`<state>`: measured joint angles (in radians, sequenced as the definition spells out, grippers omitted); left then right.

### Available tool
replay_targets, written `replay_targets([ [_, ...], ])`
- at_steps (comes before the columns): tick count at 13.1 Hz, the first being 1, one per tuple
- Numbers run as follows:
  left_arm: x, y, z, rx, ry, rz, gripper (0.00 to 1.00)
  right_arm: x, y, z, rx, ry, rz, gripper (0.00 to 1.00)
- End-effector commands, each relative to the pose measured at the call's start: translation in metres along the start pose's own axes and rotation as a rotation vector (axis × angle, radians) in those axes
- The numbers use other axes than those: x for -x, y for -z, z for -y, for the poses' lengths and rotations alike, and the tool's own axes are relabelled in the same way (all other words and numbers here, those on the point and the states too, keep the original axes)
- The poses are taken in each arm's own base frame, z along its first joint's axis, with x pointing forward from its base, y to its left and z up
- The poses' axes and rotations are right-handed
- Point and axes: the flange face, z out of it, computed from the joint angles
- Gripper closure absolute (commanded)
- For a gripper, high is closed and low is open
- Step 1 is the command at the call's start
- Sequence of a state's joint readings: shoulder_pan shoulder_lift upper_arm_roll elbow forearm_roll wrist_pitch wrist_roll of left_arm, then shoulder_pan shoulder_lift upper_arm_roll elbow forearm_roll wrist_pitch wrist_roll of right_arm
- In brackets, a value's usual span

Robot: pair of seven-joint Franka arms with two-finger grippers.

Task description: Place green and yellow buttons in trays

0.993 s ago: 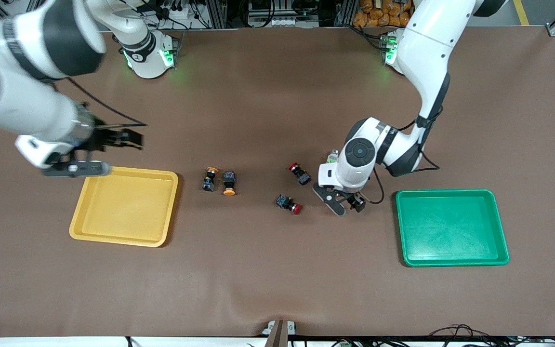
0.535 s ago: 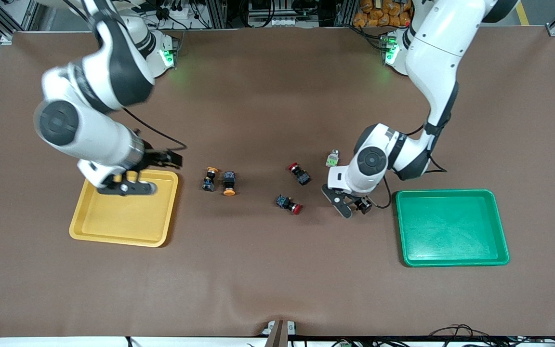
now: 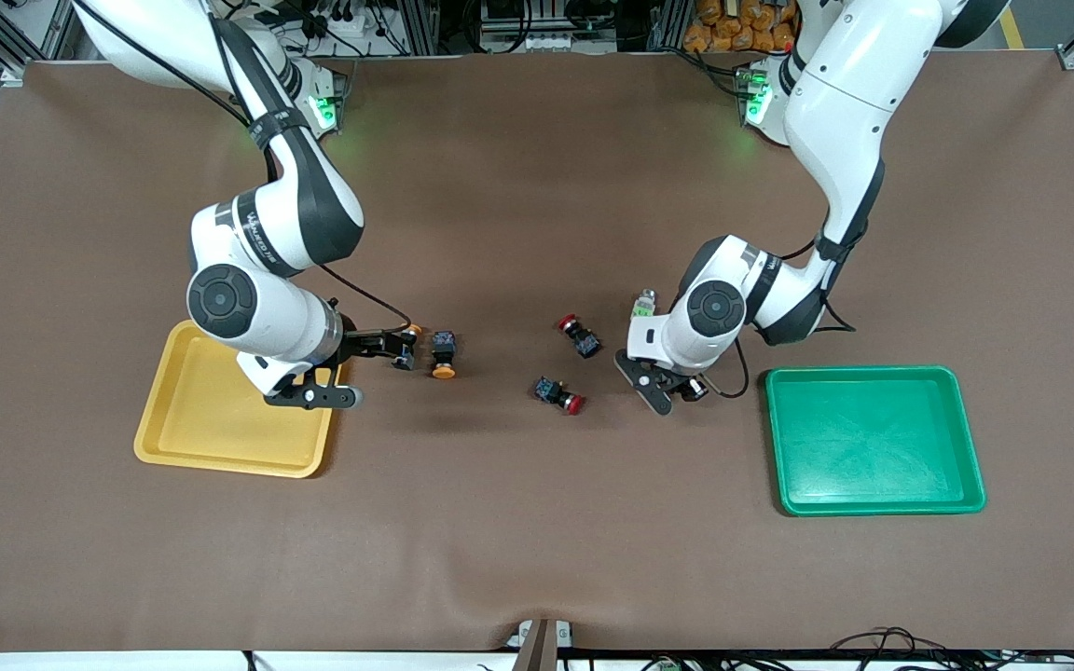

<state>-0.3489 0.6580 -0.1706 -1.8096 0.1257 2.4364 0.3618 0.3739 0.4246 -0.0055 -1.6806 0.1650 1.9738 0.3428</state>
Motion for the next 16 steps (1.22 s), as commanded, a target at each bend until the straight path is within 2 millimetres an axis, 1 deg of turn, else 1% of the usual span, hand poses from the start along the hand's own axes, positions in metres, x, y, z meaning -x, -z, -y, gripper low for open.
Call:
replay_targets([
  [1, 0.002, 0.007, 0.002, 0.001, -0.008, -0.019, 1.00, -0.010, -0.023, -0.010, -0.011, -0.027, 0.009, 0.00],
  [2, 0.001, 0.011, 0.002, 0.000, -0.010, -0.020, 1.00, -0.016, -0.035, -0.017, -0.013, -0.036, -0.003, 0.00],
  [3, 0.001, 0.022, 0.008, -0.010, -0.004, -0.034, 1.00, -0.017, -0.041, -0.018, -0.015, -0.039, -0.014, 0.00],
  [4, 0.003, 0.039, 0.013, -0.014, 0.004, -0.029, 1.00, -0.020, -0.050, -0.017, -0.014, -0.040, -0.018, 0.00],
  [5, 0.010, 0.052, 0.025, -0.010, 0.028, -0.009, 1.00, -0.026, -0.068, -0.019, -0.012, -0.046, -0.022, 0.00],
  [6, 0.019, 0.066, 0.040, -0.014, 0.053, -0.004, 1.00, -0.031, -0.087, -0.023, -0.009, -0.053, -0.023, 0.00],
  [7, 0.034, 0.079, 0.063, -0.017, 0.094, -0.002, 1.00, -0.033, -0.100, -0.022, -0.007, -0.050, -0.030, 0.00],
  [9, 0.071, 0.098, 0.111, -0.003, 0.181, 0.037, 1.00, -0.030, -0.106, -0.015, -0.005, -0.040, -0.032, 0.00],
  [10, 0.096, 0.105, 0.140, -0.001, 0.221, 0.041, 1.00, -0.023, -0.109, -0.011, -0.004, -0.033, -0.036, 0.00],
  [11, 0.117, 0.108, 0.163, 0.000, 0.259, 0.040, 1.00, -0.012, -0.112, -0.003, -0.001, -0.025, -0.039, 0.00],
  [12, 0.141, 0.111, 0.188, -0.002, 0.297, 0.036, 1.00, -0.006, -0.111, 0.001, -0.004, -0.022, -0.055, 0.00],
  [14, 0.180, 0.111, 0.228, -0.002, 0.327, 0.028, 1.00, -0.006, -0.115, 0.000, -0.006, -0.022, -0.064, 0.00],
  [15, 0.196, 0.109, 0.246, -0.002, 0.361, 0.024, 1.00, -0.004, -0.120, -0.002, -0.006, -0.024, -0.069, 0.00],
  [16, 0.210, 0.100, 0.262, -0.001, 0.381, 0.028, 1.00, 0.002, -0.130, -0.002, -0.006, -0.020, -0.092, 0.00],
])
